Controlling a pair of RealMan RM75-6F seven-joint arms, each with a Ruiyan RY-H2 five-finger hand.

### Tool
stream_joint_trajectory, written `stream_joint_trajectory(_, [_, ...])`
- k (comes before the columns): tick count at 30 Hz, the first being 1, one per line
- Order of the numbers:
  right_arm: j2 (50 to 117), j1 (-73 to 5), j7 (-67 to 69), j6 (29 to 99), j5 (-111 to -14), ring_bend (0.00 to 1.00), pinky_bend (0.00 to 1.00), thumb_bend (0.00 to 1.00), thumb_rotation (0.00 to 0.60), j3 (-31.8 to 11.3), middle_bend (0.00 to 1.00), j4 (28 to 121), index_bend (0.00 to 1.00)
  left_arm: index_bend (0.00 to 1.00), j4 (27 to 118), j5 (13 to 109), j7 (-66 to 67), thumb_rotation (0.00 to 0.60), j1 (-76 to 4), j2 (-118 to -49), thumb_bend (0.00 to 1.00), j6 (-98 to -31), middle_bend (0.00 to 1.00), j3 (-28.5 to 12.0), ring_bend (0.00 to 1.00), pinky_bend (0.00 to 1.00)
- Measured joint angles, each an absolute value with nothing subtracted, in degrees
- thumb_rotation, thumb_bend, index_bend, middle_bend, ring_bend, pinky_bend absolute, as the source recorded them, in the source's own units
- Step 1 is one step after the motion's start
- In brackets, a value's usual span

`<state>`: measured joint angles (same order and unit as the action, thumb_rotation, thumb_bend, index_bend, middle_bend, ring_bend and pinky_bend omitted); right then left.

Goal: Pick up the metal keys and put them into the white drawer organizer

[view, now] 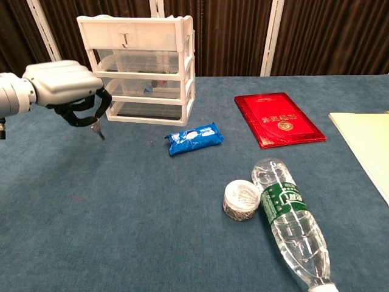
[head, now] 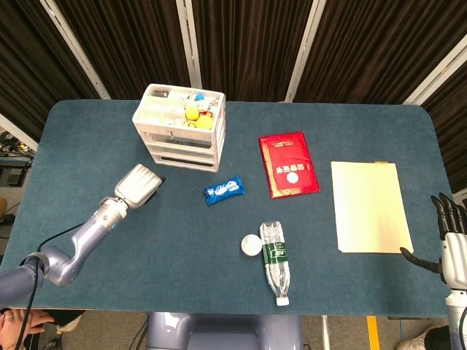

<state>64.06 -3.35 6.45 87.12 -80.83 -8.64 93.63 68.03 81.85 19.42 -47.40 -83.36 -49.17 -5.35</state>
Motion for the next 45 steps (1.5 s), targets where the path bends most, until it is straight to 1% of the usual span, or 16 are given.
stream_joint_trajectory(10, [64.03,-3.40,6.64,86.97,-80.78,0.00,0.00,0.06,0.600,-8.67,0.00,93.58,0.00,0.58,69.61,81.04,20.89,0.600,-50.07,-81.10,0.46,-50.72,0.90,-9.05,0.81,0.68])
stream_joint_trajectory(17, [64.00,-3.35,6.86,87.18,-81.02,0.00,0.00,0.06,0.600,-8.66,0.00,93.72,0.00,0.58,67.36,79.35,21.44,0.600,-52.48,-81.47,0.46,-50.53,0.90,-11.58,0.81,0.68])
stream_joint_trajectory(20, [64.01,-3.35,7.02,87.17,-81.02,0.00,0.00,0.06,0.600,-8.68,0.00,93.71,0.00,0.58,66.47,79.26,21.33,0.600,-53.33,-82.03,0.46,-50.66,0.90,-12.06,0.81,0.68])
stream_joint_trajectory(29, [63.92,-3.34,7.41,87.04,-81.05,0.00,0.00,0.06,0.600,-8.64,0.00,93.75,0.00,0.58,63.87,80.61,19.82,0.600,-55.32,-83.94,0.45,-52.77,0.90,-12.94,0.81,0.68])
stream_joint_trajectory(45, [63.87,-3.26,7.75,87.26,-81.25,0.00,0.00,0.06,0.600,-8.63,0.00,93.83,0.00,0.57,56.12,83.34,17.86,0.600,-55.77,-88.30,0.45,-58.01,0.90,-11.71,0.81,0.68])
